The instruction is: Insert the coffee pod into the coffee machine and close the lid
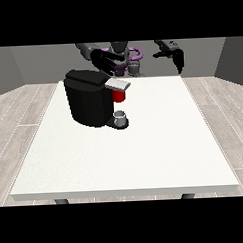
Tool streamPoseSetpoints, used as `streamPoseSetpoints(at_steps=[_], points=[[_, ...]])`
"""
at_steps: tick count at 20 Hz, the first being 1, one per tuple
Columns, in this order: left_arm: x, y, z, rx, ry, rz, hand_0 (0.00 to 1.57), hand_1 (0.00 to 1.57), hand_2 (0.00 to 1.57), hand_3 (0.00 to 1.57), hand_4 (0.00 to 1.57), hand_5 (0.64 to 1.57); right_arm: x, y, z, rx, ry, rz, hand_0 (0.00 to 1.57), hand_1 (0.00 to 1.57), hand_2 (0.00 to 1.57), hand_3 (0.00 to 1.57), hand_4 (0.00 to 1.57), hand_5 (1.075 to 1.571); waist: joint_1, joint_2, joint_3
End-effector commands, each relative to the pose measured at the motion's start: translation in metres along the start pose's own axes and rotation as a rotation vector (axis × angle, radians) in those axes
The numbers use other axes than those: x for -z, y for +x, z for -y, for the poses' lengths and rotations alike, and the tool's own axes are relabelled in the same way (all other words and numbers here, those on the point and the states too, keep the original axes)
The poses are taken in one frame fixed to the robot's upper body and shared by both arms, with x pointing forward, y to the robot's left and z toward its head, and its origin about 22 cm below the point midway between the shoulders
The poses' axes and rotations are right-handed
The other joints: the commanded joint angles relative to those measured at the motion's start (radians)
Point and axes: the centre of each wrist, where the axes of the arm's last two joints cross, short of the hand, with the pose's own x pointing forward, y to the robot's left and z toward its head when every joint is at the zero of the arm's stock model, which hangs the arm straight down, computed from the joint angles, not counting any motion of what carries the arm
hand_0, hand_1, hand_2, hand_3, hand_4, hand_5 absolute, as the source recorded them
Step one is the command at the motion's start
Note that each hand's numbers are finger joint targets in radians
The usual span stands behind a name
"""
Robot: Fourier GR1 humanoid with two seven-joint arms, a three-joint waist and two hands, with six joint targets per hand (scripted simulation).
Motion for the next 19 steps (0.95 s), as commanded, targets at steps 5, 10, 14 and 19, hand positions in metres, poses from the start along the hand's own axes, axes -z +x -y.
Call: streamPoseSetpoints(at_steps=[5,10,14,19], points=[[-0.008,-0.009,-0.005,0.0,0.003,-0.048,0.0,0.0,0.0,0.0,0.0,1.571,0.004,0.006,-0.039,0.005,0.042,-0.01,0.0,0.0,0.0,0.0,0.07,1.571,-0.011,-0.055,0.0001],[-0.012,-0.007,0.002,0.009,-0.01,0.041,0.0,0.0,0.0,0.0,0.2,1.571,-0.011,-0.018,-0.033,0.032,0.083,0.076,0.0,0.0,0.0,0.0,0.13,1.571,-0.016,-0.046,0.0002],[-0.022,-0.033,0.013,-0.026,0.022,-0.009,0.0,0.0,0.0,0.0,0.21,1.571,-0.025,-0.014,-0.059,0.178,0.143,0.092,0.0,0.0,0.0,0.0,0.28,1.571,-0.073,-0.119,0.0],[-0.025,-0.031,0.016,-0.036,0.065,-0.091,0.0,0.0,0.0,0.0,0.19,1.571,-0.082,-0.068,-0.07,0.288,0.044,-0.065,0.0,0.0,0.0,0.0,0.16,1.571,-0.108,-0.213,0.0005]])
